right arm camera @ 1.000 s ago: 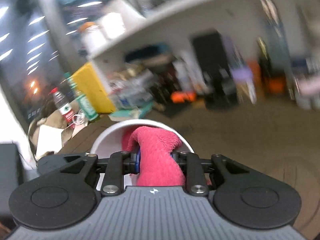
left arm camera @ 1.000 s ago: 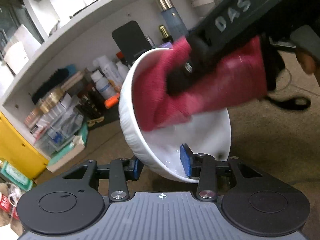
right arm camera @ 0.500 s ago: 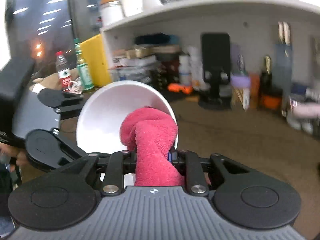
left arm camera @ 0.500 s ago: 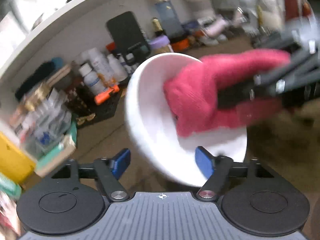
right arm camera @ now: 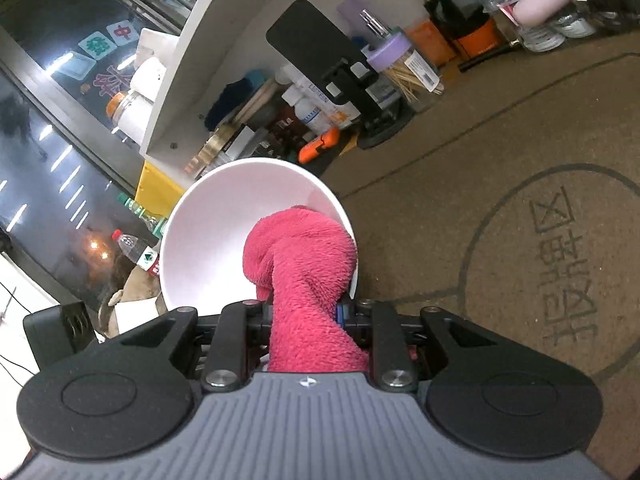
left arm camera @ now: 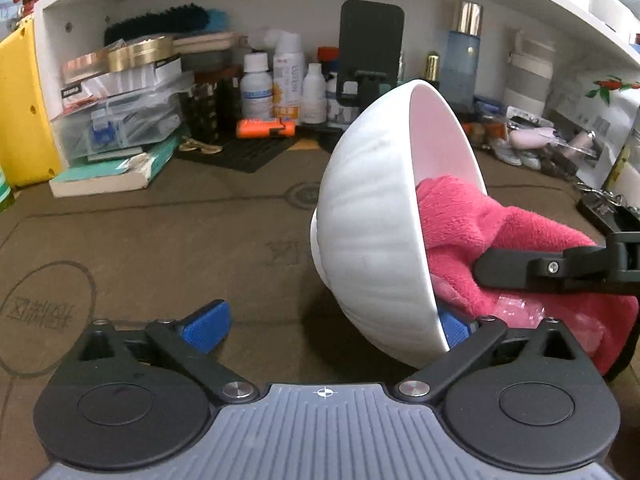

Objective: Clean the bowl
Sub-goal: 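Tilt the bowl with the left tool while the right tool wipes its inner wall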

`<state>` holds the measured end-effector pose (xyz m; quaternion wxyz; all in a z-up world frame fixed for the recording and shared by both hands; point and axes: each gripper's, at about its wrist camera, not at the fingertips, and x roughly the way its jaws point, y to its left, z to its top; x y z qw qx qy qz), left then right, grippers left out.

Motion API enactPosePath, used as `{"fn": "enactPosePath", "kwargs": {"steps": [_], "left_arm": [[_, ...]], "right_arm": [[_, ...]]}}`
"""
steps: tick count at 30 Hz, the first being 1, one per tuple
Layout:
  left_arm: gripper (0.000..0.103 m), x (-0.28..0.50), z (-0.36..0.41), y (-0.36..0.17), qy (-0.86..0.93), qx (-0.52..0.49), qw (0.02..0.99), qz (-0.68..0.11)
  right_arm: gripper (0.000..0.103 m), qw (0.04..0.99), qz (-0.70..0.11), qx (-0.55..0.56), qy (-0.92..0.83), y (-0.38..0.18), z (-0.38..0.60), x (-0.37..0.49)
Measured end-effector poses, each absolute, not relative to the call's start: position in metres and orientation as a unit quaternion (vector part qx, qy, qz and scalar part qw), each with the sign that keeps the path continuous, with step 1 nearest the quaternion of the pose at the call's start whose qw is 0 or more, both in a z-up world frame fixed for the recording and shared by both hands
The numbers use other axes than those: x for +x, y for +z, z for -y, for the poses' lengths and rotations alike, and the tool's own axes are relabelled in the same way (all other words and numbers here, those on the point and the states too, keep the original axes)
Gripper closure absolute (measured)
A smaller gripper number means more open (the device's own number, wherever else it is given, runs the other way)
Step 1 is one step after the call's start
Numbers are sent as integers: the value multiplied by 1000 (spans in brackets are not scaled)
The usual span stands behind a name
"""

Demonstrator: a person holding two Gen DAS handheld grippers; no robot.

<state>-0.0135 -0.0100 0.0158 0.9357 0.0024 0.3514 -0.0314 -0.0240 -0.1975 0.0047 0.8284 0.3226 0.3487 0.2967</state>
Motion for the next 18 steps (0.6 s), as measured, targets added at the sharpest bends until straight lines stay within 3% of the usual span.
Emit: {"fn": "enactPosePath", "kwargs": {"steps": [1,3,5,13,18], "left_arm": [[9,-13,11,17,-43,5,936,-350],[48,-13,12,20,-66,10,935,-348],[66,-12,15,21,-80,17,934,-348],[66,-31,46,26,-104,165,924,-330],[66,-33,44,29,-135,200,910,-339]], "right_arm": [[80,825,-354,324,298,4,197,-23],[80,817,-363,330,301,3,198,-19],[80,814,-373,327,303,7,198,-17],[79,840,-369,280,284,39,197,-5],[79,871,-319,209,311,67,176,-12]]}}
